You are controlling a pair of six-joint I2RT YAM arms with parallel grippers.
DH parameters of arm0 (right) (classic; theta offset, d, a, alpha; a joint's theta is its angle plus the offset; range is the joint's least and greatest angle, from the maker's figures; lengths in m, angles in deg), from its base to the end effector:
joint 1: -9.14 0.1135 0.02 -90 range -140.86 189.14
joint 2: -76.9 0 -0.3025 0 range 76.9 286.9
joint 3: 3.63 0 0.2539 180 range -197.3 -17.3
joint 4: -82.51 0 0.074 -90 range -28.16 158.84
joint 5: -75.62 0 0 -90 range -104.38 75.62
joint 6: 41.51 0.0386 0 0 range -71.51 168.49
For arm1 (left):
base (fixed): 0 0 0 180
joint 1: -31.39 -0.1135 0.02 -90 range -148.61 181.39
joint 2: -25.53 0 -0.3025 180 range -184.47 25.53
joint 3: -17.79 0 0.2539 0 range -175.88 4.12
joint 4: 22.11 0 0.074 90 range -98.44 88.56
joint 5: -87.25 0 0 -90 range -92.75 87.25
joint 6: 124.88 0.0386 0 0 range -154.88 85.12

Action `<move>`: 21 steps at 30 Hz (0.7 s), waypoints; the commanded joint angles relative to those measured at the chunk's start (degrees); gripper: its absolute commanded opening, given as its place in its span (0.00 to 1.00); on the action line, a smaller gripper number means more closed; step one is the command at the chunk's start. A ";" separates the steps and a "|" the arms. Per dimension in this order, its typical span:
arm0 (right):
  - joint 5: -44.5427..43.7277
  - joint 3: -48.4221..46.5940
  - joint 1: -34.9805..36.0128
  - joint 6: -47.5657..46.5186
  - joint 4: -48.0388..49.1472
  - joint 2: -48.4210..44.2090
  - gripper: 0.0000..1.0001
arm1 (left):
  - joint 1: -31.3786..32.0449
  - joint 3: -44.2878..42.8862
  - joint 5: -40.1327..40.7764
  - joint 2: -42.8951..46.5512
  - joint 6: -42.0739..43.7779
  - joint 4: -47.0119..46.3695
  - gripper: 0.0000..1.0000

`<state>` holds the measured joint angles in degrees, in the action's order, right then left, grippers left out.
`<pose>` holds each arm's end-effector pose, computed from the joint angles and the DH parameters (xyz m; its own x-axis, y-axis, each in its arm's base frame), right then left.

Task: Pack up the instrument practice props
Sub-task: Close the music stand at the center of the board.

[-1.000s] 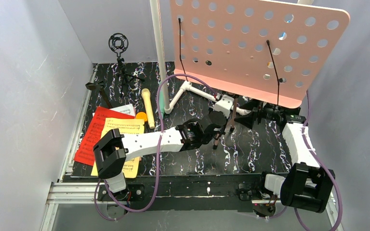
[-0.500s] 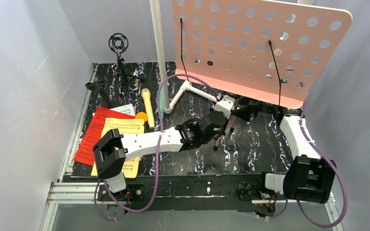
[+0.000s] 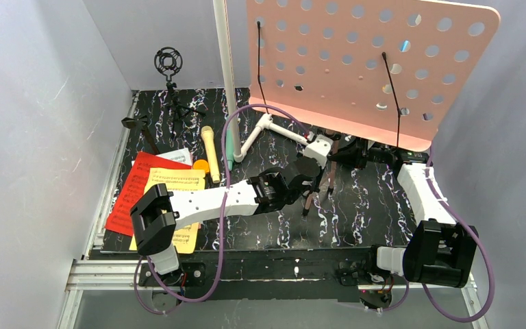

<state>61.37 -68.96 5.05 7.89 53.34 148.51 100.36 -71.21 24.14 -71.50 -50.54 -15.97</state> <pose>0.2470 0.0198 0.3243 0.0618 -0.1650 -0.9843 -0.9611 0.2561 -0.1033 0.1647 -0.3797 0.3517 -0.2668 0.0231 -0.9635 0.6263 0.7640 -0.1551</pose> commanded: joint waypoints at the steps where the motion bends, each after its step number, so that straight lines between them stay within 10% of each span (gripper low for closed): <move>1: 5.27 -2.68 0.83 -4.79 -7.40 -1.89 0.04 | 0.90 -1.80 -3.91 5.66 -1.41 -3.36 0.00; 21: 7.71 -3.09 2.52 -7.27 -17.36 -5.20 0.01 | 0.90 0.38 -8.70 4.57 -3.14 -7.06 0.01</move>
<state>61.32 -69.84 5.05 1.38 41.53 145.91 100.62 -70.90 19.84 -70.17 -50.52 -14.42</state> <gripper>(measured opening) 0.211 0.152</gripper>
